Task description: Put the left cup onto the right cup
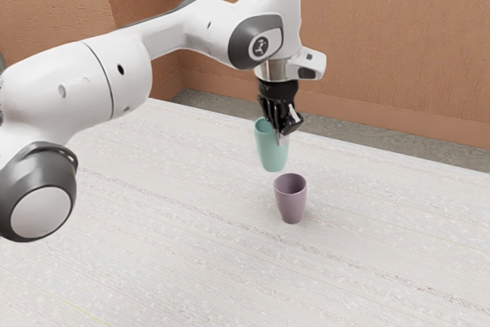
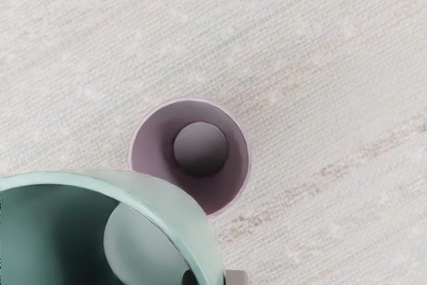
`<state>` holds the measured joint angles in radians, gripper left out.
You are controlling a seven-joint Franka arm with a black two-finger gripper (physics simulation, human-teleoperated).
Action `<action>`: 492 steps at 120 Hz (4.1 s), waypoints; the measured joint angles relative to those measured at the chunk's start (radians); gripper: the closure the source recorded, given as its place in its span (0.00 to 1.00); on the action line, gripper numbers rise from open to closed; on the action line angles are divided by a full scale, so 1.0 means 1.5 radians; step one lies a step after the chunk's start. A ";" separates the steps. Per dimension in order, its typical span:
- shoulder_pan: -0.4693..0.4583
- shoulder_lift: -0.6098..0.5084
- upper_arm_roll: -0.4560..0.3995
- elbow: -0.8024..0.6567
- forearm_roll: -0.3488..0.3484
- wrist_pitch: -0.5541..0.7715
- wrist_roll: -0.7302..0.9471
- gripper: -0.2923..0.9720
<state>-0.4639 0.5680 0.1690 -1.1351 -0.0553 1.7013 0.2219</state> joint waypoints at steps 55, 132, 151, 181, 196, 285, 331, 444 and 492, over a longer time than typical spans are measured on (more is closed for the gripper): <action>-0.001 0.044 -0.013 0.043 0.000 0.000 0.000 0.85; 0.011 0.088 -0.025 0.089 0.001 0.000 0.001 0.85; 0.014 0.093 -0.026 0.092 0.001 0.000 0.001 0.85; 0.024 0.106 -0.034 0.100 0.002 0.001 0.001 0.85; 0.025 0.109 -0.034 0.100 0.002 0.002 0.001 0.85; 0.024 0.111 -0.038 0.090 0.001 0.007 0.001 0.85; 0.024 0.116 -0.041 0.089 0.001 0.009 0.001 0.85; 0.024 0.125 -0.041 0.069 -0.001 0.023 0.001 0.80; 0.024 0.128 -0.041 0.069 -0.006 0.031 0.005 0.39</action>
<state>-0.4280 0.7604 0.1073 -1.0313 -0.0638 1.7478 0.2292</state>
